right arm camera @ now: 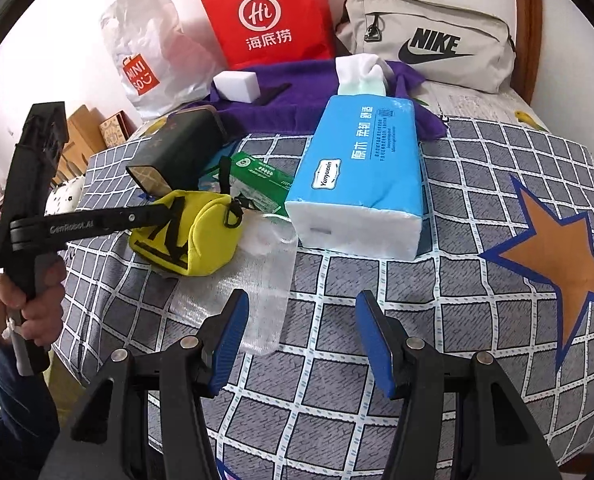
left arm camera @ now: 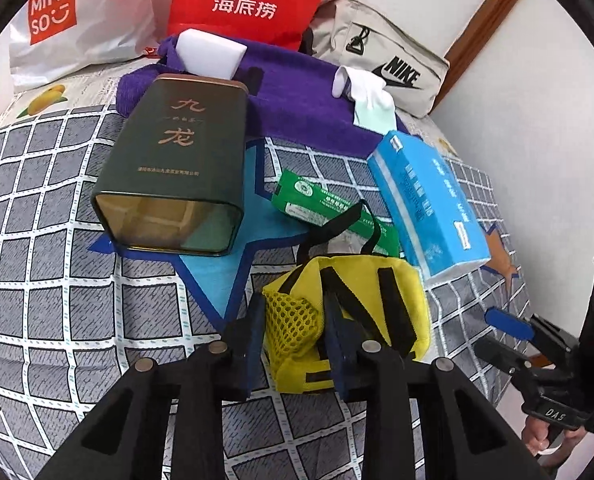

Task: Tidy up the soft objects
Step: 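Move the right tool down onto the clear mesh bag and close it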

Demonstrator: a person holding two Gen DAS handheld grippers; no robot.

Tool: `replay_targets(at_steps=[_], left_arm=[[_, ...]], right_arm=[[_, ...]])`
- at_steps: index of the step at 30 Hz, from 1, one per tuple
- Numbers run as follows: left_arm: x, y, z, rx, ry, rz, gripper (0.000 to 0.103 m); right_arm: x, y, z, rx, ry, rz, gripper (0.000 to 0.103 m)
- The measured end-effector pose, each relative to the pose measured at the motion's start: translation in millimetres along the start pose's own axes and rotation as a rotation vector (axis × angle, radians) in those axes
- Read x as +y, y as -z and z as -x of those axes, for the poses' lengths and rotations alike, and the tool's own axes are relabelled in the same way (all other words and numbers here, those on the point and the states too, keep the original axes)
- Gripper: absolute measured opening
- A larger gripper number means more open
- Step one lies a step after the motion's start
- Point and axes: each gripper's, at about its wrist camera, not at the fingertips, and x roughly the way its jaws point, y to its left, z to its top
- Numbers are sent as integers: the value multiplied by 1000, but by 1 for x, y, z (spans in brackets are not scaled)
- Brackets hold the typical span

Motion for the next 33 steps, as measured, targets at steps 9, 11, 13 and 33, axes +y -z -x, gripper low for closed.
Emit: replay_targets(at_steps=[9, 11, 13, 33], left_arm=[[1, -1, -7, -7, 12, 18, 28], [1, -1, -2, -17, 19, 13, 26], [2, 0, 5, -23, 32, 15, 25], [49, 24, 49, -84, 15, 110, 26]], right_arm=[[8, 3, -16, 42, -17, 5, 55], [8, 3, -18, 45, -24, 4, 55], [11, 2, -22, 49, -29, 3, 55], [47, -12, -60, 113, -79, -19, 75]])
